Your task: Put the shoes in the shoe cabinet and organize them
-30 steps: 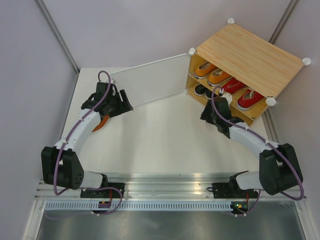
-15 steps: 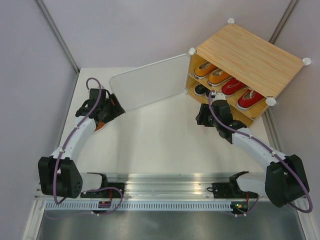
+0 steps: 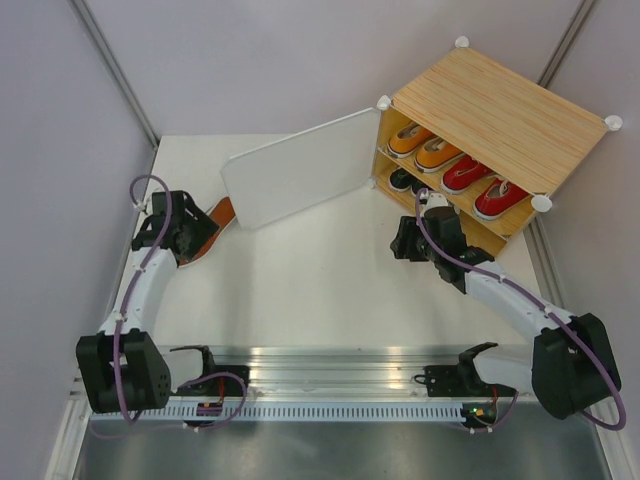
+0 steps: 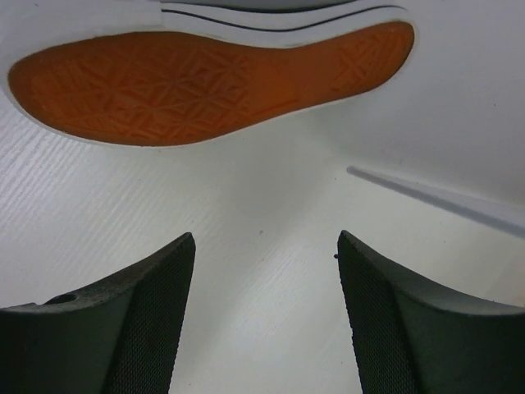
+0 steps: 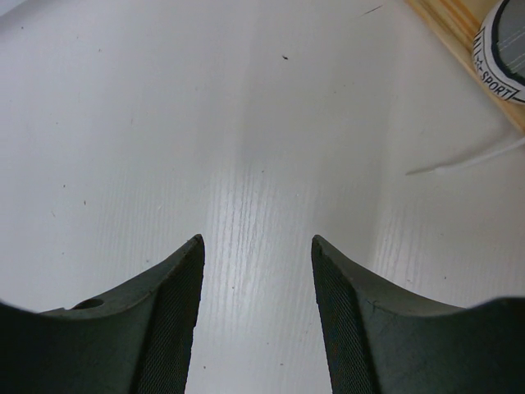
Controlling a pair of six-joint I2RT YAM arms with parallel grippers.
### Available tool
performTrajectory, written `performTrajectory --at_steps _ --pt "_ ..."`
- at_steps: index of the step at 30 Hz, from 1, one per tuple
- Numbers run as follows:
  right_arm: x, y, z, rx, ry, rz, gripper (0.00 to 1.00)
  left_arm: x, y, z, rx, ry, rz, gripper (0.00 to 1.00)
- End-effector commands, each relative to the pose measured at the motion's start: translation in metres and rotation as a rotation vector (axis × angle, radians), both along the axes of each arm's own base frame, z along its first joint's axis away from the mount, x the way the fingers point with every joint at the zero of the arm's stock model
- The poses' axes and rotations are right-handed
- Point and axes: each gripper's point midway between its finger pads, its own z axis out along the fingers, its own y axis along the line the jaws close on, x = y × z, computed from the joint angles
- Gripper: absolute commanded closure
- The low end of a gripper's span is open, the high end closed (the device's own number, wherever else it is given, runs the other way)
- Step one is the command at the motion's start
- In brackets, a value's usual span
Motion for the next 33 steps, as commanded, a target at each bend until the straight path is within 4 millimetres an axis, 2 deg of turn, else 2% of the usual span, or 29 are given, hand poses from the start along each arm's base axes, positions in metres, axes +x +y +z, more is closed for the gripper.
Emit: performTrajectory --at_steps 1,2,3,5,6,7,8,9,10,11,12,13,14,15,16,18,20,21,22,26,27,30,33 --pt "0.000 0.015 0.015 0.054 -0.052 0.079 0.41 0.014 0.024 0.014 0.016 -0.048 0.134 0.26" --pt "-0.001 0.018 0.017 0.064 -0.052 0.101 0.40 0.017 0.031 0.016 0.031 -0.050 0.153 0.25" --pt "-0.002 0.019 0.017 0.066 -0.049 0.110 0.41 0.024 0.038 0.023 0.063 -0.063 0.176 0.20" --pt "-0.004 0.022 0.019 0.077 -0.051 0.125 0.41 0.032 0.051 0.017 0.123 -0.030 0.197 0.19" --pt "-0.005 0.022 0.018 0.080 -0.052 0.126 0.41 0.042 0.055 0.028 0.140 -0.049 0.202 0.18" --pt "-0.004 0.023 0.019 0.082 -0.056 0.127 0.41 0.048 0.058 0.029 0.156 -0.047 0.207 0.18" --pt "-0.006 0.022 0.018 0.084 -0.056 0.128 0.41 0.054 0.061 0.018 0.169 -0.010 0.210 0.18" --pt "-0.007 0.023 0.018 0.086 -0.058 0.131 0.41 0.065 0.068 0.029 0.192 -0.033 0.229 0.18" --pt "-0.007 0.022 0.018 0.085 -0.058 0.131 0.41 0.072 0.070 0.027 0.210 -0.021 0.225 0.18" --pt "-0.009 0.022 0.016 0.084 -0.056 0.133 0.41 0.080 0.074 0.016 0.222 0.012 0.226 0.18" --pt "-0.009 0.022 0.016 0.086 -0.057 0.134 0.41 0.093 0.078 0.025 0.242 -0.003 0.236 0.18" --pt "-0.010 0.023 0.016 0.087 -0.056 0.137 0.41 0.099 0.081 0.024 0.257 0.001 0.232 0.18" --pt "-0.010 0.023 0.016 0.088 -0.059 0.137 0.41 0.107 0.084 0.013 0.271 0.032 0.234 0.18" --pt "-0.010 0.022 0.016 0.089 -0.060 0.135 0.41 0.119 0.088 0.022 0.281 0.010 0.236 0.18" --pt "-0.011 0.023 0.017 0.088 -0.062 0.137 0.41 0.124 0.089 0.021 0.300 0.022 0.216 0.18" --pt "-0.011 0.021 0.017 0.086 -0.065 0.134 0.41 0.141 0.091 0.009 0.314 0.065 0.193 0.18" --pt "-0.011 0.021 0.017 0.081 -0.070 0.134 0.41 0.144 0.090 -0.007 0.318 0.134 0.146 0.18" --pt "-0.011 0.020 0.017 0.080 -0.069 0.133 0.41 0.151 0.085 -0.006 0.297 0.134 0.118 0.18" --pt "-0.011 0.020 0.017 0.080 -0.071 0.132 0.41 0.151 0.082 -0.021 0.288 0.176 0.091 0.19" --pt "-0.012 0.021 0.016 0.084 -0.071 0.133 0.41 0.138 0.064 -0.043 0.237 0.248 0.019 0.19" --pt "-0.012 0.021 0.014 0.084 -0.065 0.133 0.41 0.128 0.061 -0.051 0.231 0.284 0.006 0.19" --pt "-0.012 0.021 0.014 0.086 -0.064 0.133 0.41 0.108 0.049 -0.062 0.198 0.327 -0.033 0.20" --pt "-0.013 0.021 0.012 0.086 -0.058 0.132 0.41 0.092 0.033 -0.059 0.149 0.325 -0.084 0.20"
